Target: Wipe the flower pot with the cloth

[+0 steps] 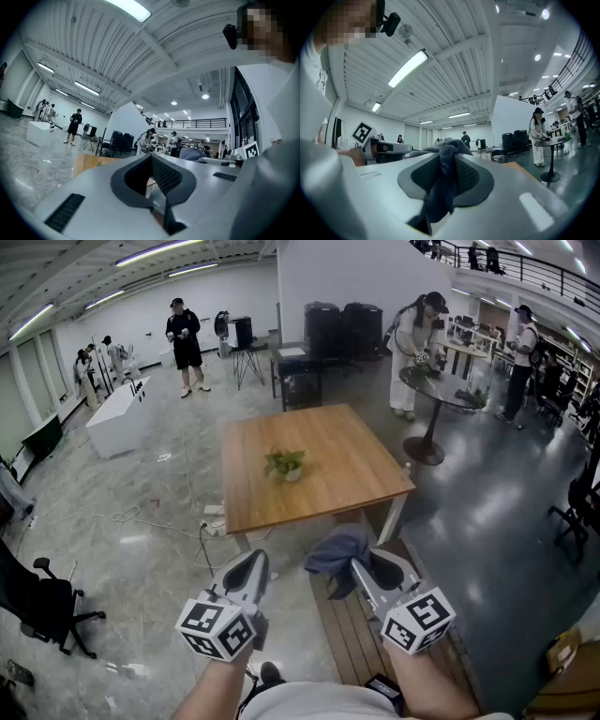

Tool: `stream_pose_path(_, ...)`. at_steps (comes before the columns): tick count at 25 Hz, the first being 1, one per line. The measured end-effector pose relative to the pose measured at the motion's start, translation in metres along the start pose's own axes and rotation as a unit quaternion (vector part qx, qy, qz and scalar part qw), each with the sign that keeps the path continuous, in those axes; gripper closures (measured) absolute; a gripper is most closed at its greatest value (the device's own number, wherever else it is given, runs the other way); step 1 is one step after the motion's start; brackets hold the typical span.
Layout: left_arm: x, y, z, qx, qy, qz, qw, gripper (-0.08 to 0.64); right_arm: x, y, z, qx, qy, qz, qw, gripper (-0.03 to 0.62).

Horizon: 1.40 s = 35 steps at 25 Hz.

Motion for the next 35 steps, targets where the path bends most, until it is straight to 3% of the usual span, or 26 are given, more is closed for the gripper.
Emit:
stream_pose_path(18,0.001,0.038,-0.036,-0.014,-0.001,-0.005,0.9999,0.554,0.012,0.052,0.017,0.03,0.006,-0.007,0.999,0.514)
stream_pose_path(35,-0.02,0.127,-0.186,0.03,0.017,-0.024,0.9991,0.554,0.04,0.217,0.043,0.084,0.021,-0.018,0.996,0.514)
Point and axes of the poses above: the fingertips, and each gripper's own axes: y forward along the fingers, z to its right, x out of its underside, the point moved 7 cm from there along -y, backward along the fingers, and after that the axes turned 12 degrees about -x, right-handed, at the moved point
